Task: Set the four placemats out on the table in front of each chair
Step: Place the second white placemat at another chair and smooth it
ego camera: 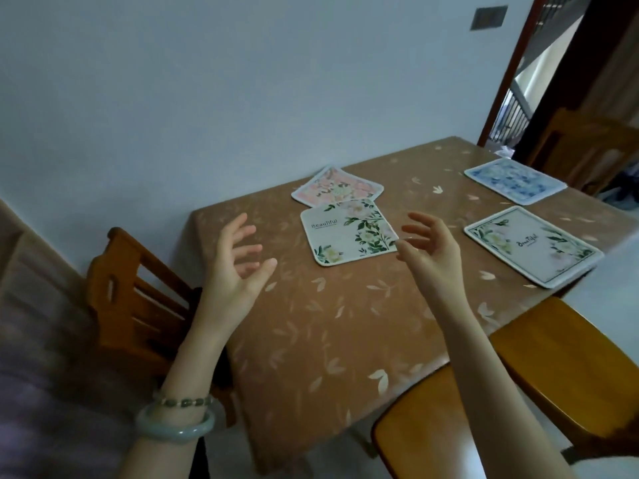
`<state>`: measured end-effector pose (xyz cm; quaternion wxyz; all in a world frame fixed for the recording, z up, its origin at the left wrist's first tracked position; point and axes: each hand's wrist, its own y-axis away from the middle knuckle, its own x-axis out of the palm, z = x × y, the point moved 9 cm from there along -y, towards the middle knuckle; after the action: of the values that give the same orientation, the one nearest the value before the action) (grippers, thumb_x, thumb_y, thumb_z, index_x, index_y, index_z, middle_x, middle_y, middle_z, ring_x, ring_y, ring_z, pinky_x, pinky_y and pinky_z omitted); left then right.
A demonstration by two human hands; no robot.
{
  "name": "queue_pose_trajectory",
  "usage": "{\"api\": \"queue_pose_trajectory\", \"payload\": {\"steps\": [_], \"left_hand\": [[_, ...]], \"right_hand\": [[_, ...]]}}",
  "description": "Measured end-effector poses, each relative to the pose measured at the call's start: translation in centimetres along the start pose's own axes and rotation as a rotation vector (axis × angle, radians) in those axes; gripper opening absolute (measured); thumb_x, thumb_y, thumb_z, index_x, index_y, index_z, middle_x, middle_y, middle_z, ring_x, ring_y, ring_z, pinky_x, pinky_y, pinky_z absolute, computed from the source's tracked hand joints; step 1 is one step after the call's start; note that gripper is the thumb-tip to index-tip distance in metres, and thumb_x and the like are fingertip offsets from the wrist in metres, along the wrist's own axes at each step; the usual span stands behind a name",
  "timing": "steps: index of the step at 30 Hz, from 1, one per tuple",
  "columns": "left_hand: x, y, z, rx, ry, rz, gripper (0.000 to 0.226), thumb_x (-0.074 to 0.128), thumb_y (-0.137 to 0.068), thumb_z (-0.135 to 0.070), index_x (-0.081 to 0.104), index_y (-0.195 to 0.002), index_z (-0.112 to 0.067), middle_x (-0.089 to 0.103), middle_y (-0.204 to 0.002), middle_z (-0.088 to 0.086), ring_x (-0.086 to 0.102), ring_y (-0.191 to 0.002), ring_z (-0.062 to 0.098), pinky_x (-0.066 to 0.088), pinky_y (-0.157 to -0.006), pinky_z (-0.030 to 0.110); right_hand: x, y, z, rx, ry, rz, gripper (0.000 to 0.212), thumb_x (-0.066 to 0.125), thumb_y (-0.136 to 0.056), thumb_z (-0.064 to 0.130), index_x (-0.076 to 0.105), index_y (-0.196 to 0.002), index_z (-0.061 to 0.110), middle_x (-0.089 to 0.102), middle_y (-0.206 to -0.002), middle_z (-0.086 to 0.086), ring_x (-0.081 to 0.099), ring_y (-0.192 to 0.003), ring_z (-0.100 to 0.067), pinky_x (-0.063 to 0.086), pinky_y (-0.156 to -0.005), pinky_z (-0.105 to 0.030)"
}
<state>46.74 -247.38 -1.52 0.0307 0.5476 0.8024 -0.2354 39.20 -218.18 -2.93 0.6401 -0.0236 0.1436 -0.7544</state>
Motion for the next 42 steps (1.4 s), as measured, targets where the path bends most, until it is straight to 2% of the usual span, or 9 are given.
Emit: {"api": "queue_pose_trajectory", "payload": {"steps": [5,16,20,22,24,29,33,37,42], "left_hand": [[1.0,-4.8,3.2,0.015,0.003,0.069,0.070,0.070,-0.084,-0.009,0.035,-0.143,-0.024,0.051,-0.130,-0.007,0.059,-0.107,0.003,0.048,-0.085,0.018],[6.9,-12.4,11.4,-0.074,-0.041,0.147,0.068,0.067,-0.084,0.000,0.034,-0.142,-0.016,0.048,-0.128,0.001,0.056,-0.102,0.006,0.046,-0.082,0.011],[10.5,-15.9,14.5,-0.101,-0.096,0.169,0.070,0.068,-0.083,-0.002,0.034,-0.132,-0.039,0.047,-0.129,-0.001,0.055,-0.103,0.001,0.045,-0.083,0.014],[12.6,-17.5,16.5,-0.145,-0.120,0.182,0.071,0.068,-0.084,-0.004,0.033,-0.132,-0.043,0.047,-0.128,-0.004,0.054,-0.102,-0.005,0.044,-0.082,0.010],[14.9,-19.0,18.7,-0.204,-0.138,0.194,0.071,0.068,-0.085,-0.005,0.033,-0.141,-0.031,0.047,-0.127,-0.006,0.053,-0.103,-0.009,0.043,-0.081,0.007],[19.0,-21.8,23.8,-0.319,-0.146,0.149,0.067,0.067,-0.085,-0.007,0.034,-0.143,-0.020,0.048,-0.127,-0.005,0.052,-0.109,0.004,0.040,-0.089,0.012],[21.0,-22.9,28.8,-0.467,-0.109,0.083,0.065,0.068,-0.085,-0.009,0.036,-0.141,-0.019,0.050,-0.125,-0.005,0.053,-0.107,0.002,0.041,-0.084,0.011],[22.0,-24.0,33.9,-0.657,0.000,-0.009,0.060,0.067,-0.086,-0.010,0.040,-0.139,-0.019,0.053,-0.128,0.000,0.056,-0.109,0.007,0.042,-0.085,0.019],[22.7,-25.4,38.3,-0.767,0.048,-0.042,0.056,0.065,-0.087,-0.012,0.042,-0.138,-0.018,0.053,-0.127,0.001,0.055,-0.107,0.002,0.047,-0.066,0.006]], "right_hand": [[1.3,-2.6,-1.5,0.024,0.054,-0.064,0.036,0.063,-0.085,0.004,0.059,-0.118,0.019,0.065,-0.104,0.000,0.065,-0.092,-0.020,0.056,-0.082,-0.048],[3.8,-11.6,-8.5,0.104,0.094,-0.081,0.035,0.061,-0.084,0.002,0.060,-0.116,0.018,0.065,-0.102,0.002,0.066,-0.091,-0.021,0.057,-0.081,-0.048],[4.5,-16.9,-12.4,0.151,0.115,-0.074,0.035,0.062,-0.082,0.006,0.061,-0.112,0.023,0.066,-0.101,0.008,0.065,-0.087,-0.013,0.058,-0.081,-0.043],[4.5,-19.5,-14.6,0.178,0.122,-0.077,0.034,0.062,-0.081,0.008,0.061,-0.110,0.025,0.066,-0.100,0.009,0.065,-0.087,-0.012,0.058,-0.080,-0.041],[4.4,-22.0,-17.0,0.212,0.124,-0.075,0.033,0.062,-0.080,0.010,0.062,-0.109,0.025,0.066,-0.099,0.009,0.066,-0.087,-0.014,0.058,-0.080,-0.041],[5.0,-26.9,-23.7,0.293,0.139,-0.058,0.030,0.063,-0.082,0.010,0.062,-0.110,0.024,0.065,-0.096,0.012,0.066,-0.089,-0.015,0.058,-0.081,-0.041],[5.9,-29.2,-29.2,0.346,0.157,-0.031,0.033,0.062,-0.085,0.005,0.060,-0.114,0.021,0.064,-0.098,0.010,0.064,-0.087,-0.011,0.058,-0.081,-0.040],[7.3,-31.3,-34.3,0.423,0.205,0.012,0.036,0.060,-0.084,0.006,0.059,-0.118,0.019,0.064,-0.100,0.008,0.064,-0.090,-0.014,0.058,-0.081,-0.037],[8.6,-33.7,-39.0,0.498,0.298,0.027,0.037,0.062,-0.086,0.012,0.057,-0.122,0.017,0.064,-0.103,0.004,0.063,-0.092,-0.008,0.055,-0.087,-0.034]]}}
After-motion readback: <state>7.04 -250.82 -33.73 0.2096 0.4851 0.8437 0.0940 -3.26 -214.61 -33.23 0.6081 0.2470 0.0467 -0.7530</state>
